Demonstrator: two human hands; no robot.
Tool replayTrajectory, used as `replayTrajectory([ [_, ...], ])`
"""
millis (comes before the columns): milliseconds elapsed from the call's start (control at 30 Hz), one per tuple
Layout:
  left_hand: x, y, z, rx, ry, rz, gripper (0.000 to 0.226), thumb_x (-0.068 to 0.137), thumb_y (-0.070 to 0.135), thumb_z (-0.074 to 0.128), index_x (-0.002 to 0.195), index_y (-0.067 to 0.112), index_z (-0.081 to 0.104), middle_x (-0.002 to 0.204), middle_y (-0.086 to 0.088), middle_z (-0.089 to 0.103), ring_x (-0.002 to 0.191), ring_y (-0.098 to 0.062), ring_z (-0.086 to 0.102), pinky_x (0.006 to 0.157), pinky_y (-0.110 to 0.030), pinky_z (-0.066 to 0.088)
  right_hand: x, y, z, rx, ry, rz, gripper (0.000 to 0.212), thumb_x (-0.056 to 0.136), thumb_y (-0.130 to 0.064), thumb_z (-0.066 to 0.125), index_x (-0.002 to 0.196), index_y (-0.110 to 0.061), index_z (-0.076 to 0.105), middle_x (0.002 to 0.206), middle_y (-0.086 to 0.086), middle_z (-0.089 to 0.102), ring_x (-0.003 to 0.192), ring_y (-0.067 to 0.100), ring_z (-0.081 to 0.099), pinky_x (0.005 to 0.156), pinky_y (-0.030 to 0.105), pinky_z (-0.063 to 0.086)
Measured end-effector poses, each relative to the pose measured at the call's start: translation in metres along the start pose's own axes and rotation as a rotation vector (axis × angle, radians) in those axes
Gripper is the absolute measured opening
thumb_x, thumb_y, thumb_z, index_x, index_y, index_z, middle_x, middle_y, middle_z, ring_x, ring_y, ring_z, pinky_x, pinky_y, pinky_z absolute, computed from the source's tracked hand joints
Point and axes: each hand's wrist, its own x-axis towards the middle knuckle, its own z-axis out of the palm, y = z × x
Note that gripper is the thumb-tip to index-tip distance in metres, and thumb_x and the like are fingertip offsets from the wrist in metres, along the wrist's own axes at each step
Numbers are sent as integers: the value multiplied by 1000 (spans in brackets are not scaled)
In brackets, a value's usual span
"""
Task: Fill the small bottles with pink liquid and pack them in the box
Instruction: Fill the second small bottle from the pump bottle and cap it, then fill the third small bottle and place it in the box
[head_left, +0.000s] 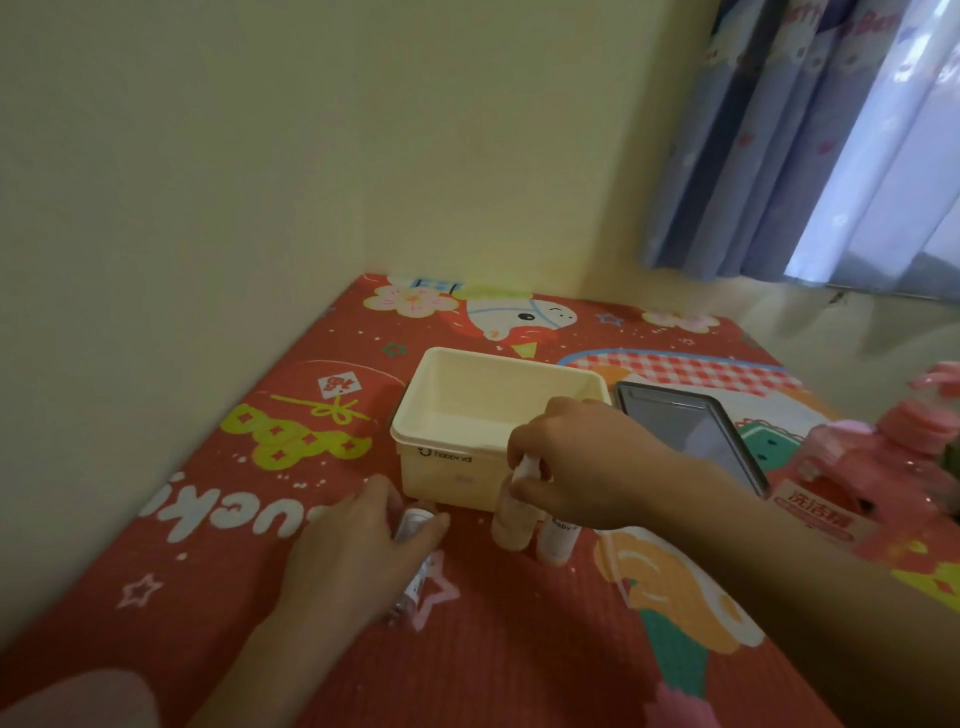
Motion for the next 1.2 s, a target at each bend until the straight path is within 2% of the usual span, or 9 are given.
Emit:
replayTrajectory([
  [67, -3, 2, 2, 30, -71, -25, 52, 70, 85, 49, 83, 34, 43, 73, 13, 58, 66, 0, 56, 50, -27, 38, 0, 0, 3, -15, -3, -6, 31, 90, -51, 53, 109, -30, 66, 91, -3, 67, 93, 20, 52, 81, 38, 48],
  [233, -8, 5, 3, 69, -140, -46, 47, 75, 76, 57, 94, 32, 52, 84, 10, 66, 78, -12, 65, 66, -34, 52, -1, 1, 7, -20, -4, -6, 28, 90, -48, 55, 108, -31, 69, 92, -4, 68, 92, 20, 51, 84, 39, 47],
  [467, -12, 2, -6, -50, -161, -33, 37, 80, 68, 59, 95, 34, 57, 74, 10, 68, 67, -2, 64, 61, -30, 52, 0, 4, 8, -6, -34, -16, 27, 92, -43, 54, 109, -29, 69, 91, -2, 66, 90, 20, 49, 79, 36, 46],
  [567, -16, 3, -11, -114, -158, 1, 31, 78, 67, 61, 92, 39, 56, 76, 19, 69, 68, 5, 64, 54, -20, 46, 0, 3, 7, -11, -39, -32, 28, 92, -44, 54, 110, -29, 69, 92, -2, 68, 90, 20, 51, 78, 35, 46],
  [667, -19, 8, -17, -227, -166, 60, 28, 77, 67, 60, 93, 46, 54, 89, 43, 61, 73, 12, 64, 52, -16, 43, -1, 0, 7, -6, -28, -35, 27, 91, -42, 54, 109, -28, 70, 91, -2, 68, 87, 20, 53, 74, 34, 47],
  [867, -23, 19, -22, -595, -78, 93, 35, 74, 61, 70, 105, 63, 54, 100, 31, 66, 85, 2, 70, 52, -24, 59, -6, 0, 10, -5, 22, -29, 26, 92, -39, 52, 108, -27, 69, 89, -3, 68, 85, 20, 55, 76, 35, 49],
  [967, -22, 26, -22, -658, -24, 141, 45, 71, 69, 64, 114, 60, 54, 106, 28, 67, 95, 0, 69, 64, -23, 60, -9, 3, 8, 12, 71, -15, 30, 95, -45, 50, 111, -26, 67, 91, -4, 68, 88, 20, 56, 76, 36, 50],
  [1067, -16, 36, -21, -715, 26, 184, 39, 79, 65, 65, 117, 59, 55, 108, 26, 69, 97, 0, 69, 70, -25, 61, -14, 8, -1, 73, 155, -5, 35, 97, -51, 47, 114, -26, 65, 94, -6, 67, 92, 17, 55, 77, 38, 51],
  [1200, -2, 58, -21, -830, 60, 207, 38, 77, 59, 64, 114, 52, 60, 107, 19, 72, 94, -7, 72, 70, -33, 63, -23, 21, -20, 54, 290, 28, 30, 101, -33, 44, 102, -20, 71, 93, -4, 68, 87, 17, 56, 75, 38, 52],
])
